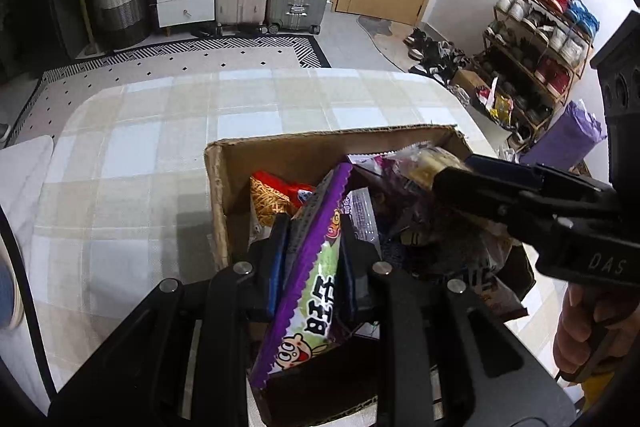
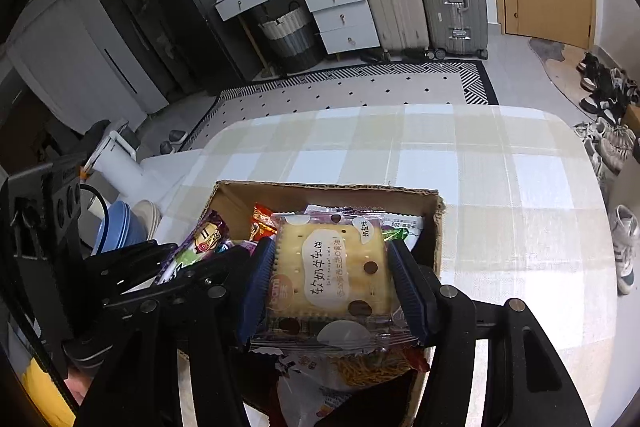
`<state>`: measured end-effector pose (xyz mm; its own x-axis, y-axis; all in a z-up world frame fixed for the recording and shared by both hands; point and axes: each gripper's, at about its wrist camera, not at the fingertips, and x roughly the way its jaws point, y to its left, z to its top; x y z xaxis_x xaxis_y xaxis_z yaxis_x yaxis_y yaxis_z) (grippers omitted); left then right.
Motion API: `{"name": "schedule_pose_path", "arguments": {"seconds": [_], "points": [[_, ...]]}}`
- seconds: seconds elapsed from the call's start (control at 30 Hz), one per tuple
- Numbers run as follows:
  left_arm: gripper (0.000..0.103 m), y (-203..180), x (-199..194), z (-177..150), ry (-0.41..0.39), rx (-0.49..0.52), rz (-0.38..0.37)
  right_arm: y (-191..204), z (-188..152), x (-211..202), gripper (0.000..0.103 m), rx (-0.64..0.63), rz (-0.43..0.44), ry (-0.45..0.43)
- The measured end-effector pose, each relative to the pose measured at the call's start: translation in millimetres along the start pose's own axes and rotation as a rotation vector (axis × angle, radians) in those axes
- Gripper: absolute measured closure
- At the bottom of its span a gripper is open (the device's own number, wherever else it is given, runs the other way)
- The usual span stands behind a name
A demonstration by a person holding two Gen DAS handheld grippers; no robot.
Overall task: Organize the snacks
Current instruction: 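Lift the cracker pack and candy bag and carry them over the box, then open both tools to drop the cracker pack and candy bag into the box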
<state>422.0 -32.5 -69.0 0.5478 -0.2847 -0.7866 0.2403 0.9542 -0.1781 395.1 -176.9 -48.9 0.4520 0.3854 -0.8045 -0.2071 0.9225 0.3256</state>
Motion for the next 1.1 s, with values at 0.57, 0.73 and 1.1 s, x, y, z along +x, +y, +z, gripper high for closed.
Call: {"name": "schedule_pose_path", "arguments": {"seconds": [0.57, 0.73, 1.1], "points": [[0.058, -20, -10, -3, 0.013, 0.140, 0.014, 5, -8, -15, 0.045, -0.011, 0.006, -0.052], [0.053, -18, -24, 0, -0.003, 0.116, 0.032, 11, -9, -18, 0.045, -0.030, 0.013, -0.046], [0.042, 0, -75, -1, -0.119, 0.034, 0.035, 27, -1, -17, 0.045, -0.045, 0.043, -0.049]]}}
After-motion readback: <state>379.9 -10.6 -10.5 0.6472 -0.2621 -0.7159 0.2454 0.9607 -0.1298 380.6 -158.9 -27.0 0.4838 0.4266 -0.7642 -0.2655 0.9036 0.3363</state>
